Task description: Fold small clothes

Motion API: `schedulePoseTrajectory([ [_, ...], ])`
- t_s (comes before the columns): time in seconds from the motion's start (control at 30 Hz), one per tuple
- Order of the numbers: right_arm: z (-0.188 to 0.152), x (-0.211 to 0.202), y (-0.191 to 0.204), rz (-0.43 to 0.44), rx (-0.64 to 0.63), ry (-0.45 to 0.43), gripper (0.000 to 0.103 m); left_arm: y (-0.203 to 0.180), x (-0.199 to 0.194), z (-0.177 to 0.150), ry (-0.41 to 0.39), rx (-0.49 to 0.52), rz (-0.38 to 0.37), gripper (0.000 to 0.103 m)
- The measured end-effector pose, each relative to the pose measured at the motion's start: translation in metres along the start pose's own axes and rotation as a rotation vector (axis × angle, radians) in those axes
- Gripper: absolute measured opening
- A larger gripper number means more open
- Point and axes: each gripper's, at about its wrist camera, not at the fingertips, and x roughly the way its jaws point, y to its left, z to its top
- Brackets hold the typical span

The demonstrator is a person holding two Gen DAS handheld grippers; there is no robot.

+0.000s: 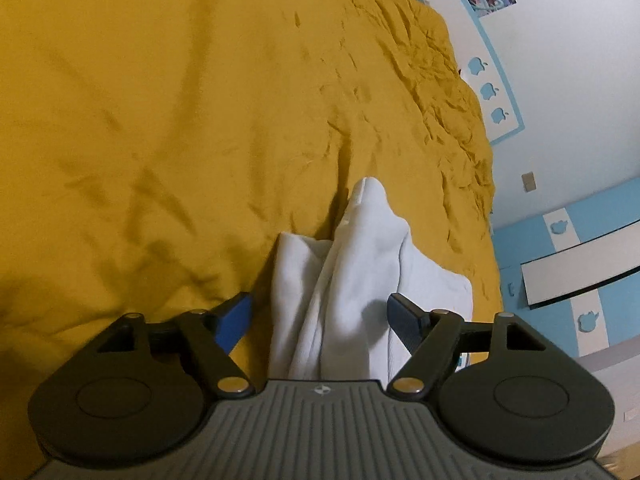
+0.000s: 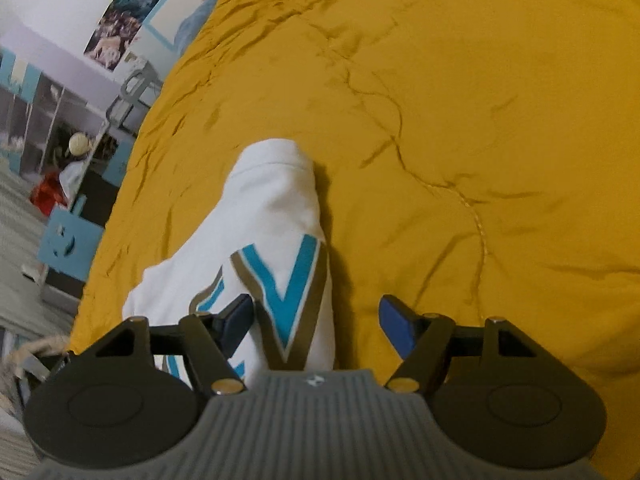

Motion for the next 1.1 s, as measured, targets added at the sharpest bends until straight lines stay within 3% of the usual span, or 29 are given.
schedulePoseTrajectory([
  [0.1, 0.005, 0.011, -0.008, 0.045, 0.057, -0.005, 0.066, -0.005, 0.009, 0.001, 0.001, 0.029, 0.002, 0.085],
  [0.17, 0.008, 0.018, -0.007, 0.054, 0.057, -0.004, 0.061, -0.006, 0.014, 0.002, -0.002, 0.035, 0.011, 0.078],
  [0.23, 0.009, 0.023, -0.004, 0.062, 0.036, 0.002, 0.053, -0.007, 0.015, 0.003, -0.001, 0.022, -0.011, 0.053],
  [0.37, 0.01, 0.03, -0.001, 0.079, 0.044, 0.017, 0.034, -0.017, 0.008, -0.003, -0.025, 0.063, 0.028, 0.038],
  [0.43, 0.009, 0.028, 0.01, 0.049, -0.03, 0.004, 0.022, -0.029, 0.002, -0.006, -0.047, 0.109, 0.05, 0.029],
  [0.53, 0.007, 0.016, 0.029, 0.031, -0.116, -0.032, 0.013, -0.048, -0.012, -0.012, -0.083, 0.178, 0.069, 0.024],
  [0.7, 0.003, -0.017, 0.056, 0.046, -0.216, -0.101, 0.01, -0.086, -0.046, -0.031, -0.168, 0.29, 0.077, 0.022],
  [1.1, -0.027, -0.155, 0.113, 0.159, -0.416, -0.26, 0.009, -0.152, -0.153, -0.083, -0.324, 0.41, -0.027, 0.02],
])
